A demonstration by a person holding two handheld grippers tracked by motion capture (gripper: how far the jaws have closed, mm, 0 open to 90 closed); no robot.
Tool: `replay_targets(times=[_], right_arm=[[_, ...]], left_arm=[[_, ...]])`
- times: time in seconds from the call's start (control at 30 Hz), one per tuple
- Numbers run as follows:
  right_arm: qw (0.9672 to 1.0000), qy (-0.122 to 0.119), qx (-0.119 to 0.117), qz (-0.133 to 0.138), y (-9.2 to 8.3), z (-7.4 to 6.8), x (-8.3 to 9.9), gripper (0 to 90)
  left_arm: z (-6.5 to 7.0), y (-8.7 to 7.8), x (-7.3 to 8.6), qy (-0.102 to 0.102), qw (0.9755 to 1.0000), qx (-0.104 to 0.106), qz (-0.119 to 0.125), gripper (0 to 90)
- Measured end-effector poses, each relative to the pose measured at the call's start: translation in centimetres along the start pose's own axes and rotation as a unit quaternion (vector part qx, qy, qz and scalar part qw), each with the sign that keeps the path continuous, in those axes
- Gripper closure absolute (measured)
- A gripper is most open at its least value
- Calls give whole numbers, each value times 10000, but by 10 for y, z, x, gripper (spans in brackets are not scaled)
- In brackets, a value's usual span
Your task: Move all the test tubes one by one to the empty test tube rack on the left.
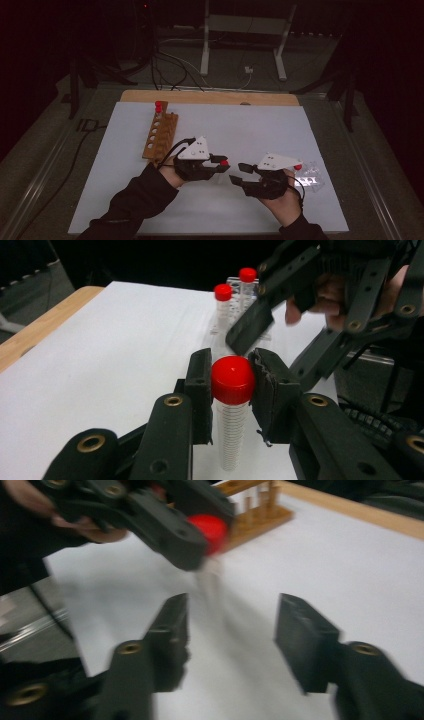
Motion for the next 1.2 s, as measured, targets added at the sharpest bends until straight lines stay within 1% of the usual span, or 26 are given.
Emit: replay_targets(times=[0.03,0.07,0.13,0.17,0.2,0.23,0.27,0.33,0.4,0.53,0.57,0.63,0.77,0.83,0.93,1.07,1.13,1.17,1.2], right_arm=[[9999,14,129,32,-2,3,0,375],[9998,48,187,80,-4,4,1,328],[9994,156,247,165,-7,7,1,229],[9993,191,265,169,-8,8,2,183],[9991,233,312,183,-9,10,3,151],[9990,250,322,200,-10,11,3,145],[9988,294,318,235,-12,12,4,125],[9983,356,382,262,-15,15,6,45],[9980,376,433,277,-17,17,7,7],[9980,385,411,273,-21,18,11,0],[9978,389,441,299,-22,19,11,0],[9977,416,418,345,-25,20,12,0],[9972,391,491,405,-28,22,12,0],[9972,387,465,430,-29,21,11,0],[9971,398,447,470,-30,22,10,0],[9968,392,449,534,-33,22,9,0],[9968,378,439,546,-33,22,9,0],[9968,374,441,546,-33,22,9,0],[9969,367,417,549,-32,22,9,0]], left_arm=[[-2,-2,1,-15,10000,-32,3,721],[-4,-5,2,-64,10000,-44,13,721],[-9,-10,4,-108,9998,-150,16,721],[-12,-13,5,-148,9998,-165,23,721],[-14,-15,6,-174,9996,-197,35,721],[-19,-19,7,-209,9994,-276,59,721],[-22,-22,8,-246,9992,-305,66,720],[-29,-28,9,-314,9986,-423,93,721],[-36,-35,11,-399,9978,-510,120,720],[-50,-48,14,-519,9960,-719,138,721],[-53,-52,15,-555,9954,-771,157,721],[-60,-59,16,-630,9940,-869,204,721],[-73,-73,19,-748,9908,-1109,202,721],[-79,-80,21,-788,9890,-1233,210,721],[-88,-88,23,-872,9866,-1362,220,721],[-101,-101,29,-1020,9818,-1592,202,721],[-108,-106,33,-1107,9785,-1727,191,721],[-111,-109,36,-1141,9773,-1773,185,721],[-115,-112,38,-1191,9754,-1849,180,721]])
Point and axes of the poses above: each handheld gripper's, and its own axes: y roughly forward along the jaws, x roughly out of its underside, z roughly to its right, the point moved 9 cm from there along y, roughly forward along the jaws, and after that the axes turned 11 degrees about -z, right-handed, at the moved point
